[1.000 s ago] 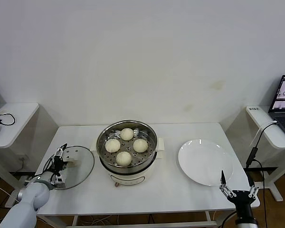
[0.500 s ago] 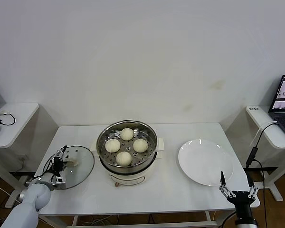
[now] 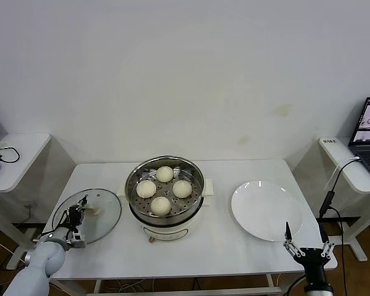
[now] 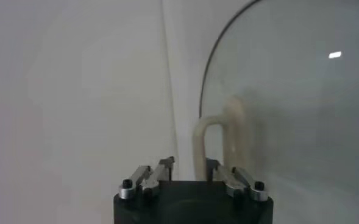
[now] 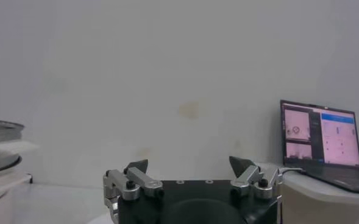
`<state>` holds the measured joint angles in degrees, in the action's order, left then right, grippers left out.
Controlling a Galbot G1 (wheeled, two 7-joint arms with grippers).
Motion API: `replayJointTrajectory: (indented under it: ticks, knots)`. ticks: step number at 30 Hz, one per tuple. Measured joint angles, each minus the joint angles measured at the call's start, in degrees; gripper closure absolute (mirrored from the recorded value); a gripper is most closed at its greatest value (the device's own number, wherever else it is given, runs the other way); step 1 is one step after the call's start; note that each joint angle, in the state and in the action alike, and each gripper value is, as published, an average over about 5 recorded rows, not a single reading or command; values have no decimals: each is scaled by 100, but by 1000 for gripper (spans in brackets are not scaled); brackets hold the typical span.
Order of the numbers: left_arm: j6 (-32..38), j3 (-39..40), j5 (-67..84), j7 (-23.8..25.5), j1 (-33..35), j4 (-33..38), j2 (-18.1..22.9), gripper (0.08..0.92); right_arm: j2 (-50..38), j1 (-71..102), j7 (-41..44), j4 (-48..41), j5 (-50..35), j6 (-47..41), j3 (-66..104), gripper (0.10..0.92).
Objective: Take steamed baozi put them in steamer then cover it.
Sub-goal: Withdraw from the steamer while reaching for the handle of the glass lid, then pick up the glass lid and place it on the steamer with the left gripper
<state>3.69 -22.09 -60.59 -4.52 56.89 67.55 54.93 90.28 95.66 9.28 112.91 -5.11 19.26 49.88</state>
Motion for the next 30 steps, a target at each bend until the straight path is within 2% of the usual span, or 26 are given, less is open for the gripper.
replayJointTrajectory:
  ticks: [4,11,19,30]
  knots:
    - [-13,-104,-3,-77,115,132,6,850,-7,-1,3,9,-1,2,-6,203]
    - [-126,-441,-9,-124,528,694,82,851,-54,-9,5,34,5,7,-48,203]
    - [-465,-1078,14,33,1217,1747,185,851,-140,-10,5,77,57,29,-156,203]
    - [-1100,-2016,276,554,2083,3311,285,851,-323,-18,-8,86,106,15,-324,203]
